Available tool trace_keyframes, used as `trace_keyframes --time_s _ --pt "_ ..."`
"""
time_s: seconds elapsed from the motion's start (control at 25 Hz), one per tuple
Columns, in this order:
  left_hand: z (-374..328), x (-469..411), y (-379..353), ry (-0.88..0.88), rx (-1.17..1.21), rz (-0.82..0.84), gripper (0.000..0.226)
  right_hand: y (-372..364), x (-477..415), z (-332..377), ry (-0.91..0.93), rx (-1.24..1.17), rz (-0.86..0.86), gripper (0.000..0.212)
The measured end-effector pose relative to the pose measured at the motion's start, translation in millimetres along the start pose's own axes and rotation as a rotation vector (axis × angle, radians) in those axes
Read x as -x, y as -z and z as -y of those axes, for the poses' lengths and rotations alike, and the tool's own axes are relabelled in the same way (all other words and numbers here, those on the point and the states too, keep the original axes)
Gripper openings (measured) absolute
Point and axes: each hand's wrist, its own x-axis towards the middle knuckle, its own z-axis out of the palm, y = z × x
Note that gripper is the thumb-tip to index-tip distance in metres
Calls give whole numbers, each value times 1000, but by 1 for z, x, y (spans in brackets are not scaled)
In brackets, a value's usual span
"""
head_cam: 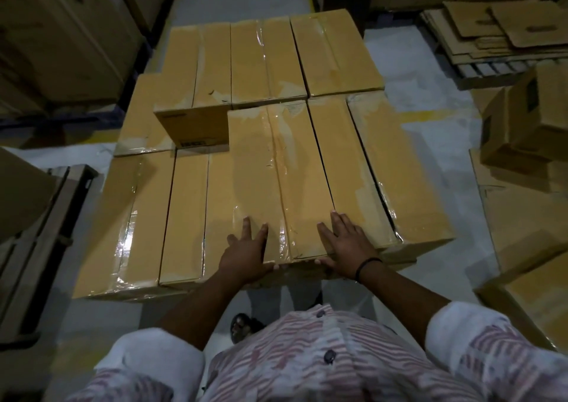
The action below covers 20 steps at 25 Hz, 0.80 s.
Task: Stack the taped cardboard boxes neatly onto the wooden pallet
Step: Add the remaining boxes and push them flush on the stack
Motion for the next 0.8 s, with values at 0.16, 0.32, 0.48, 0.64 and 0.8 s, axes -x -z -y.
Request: trace_keyframes --time_s 0.16,0.32,0.48,0.64,0.8 --pt "2 -5 1 -6 14 0 111 1 -2 3 -9 -27 -10 92" --pt "9 -7 0 -44 -41 4 105 -3 -5 9 -35 -22 -24 91" --pt "13 -10 2 -77 -76 -2 101 -5 -7 11 -50 -10 -34 92" --pt "15 -17 6 -98 -98 31 104 -3 -9 14 -76 -3 -31 93" --pt "19 -18 10 -128 -117 43 104 -1 -9 16 -81 13 -39 93"
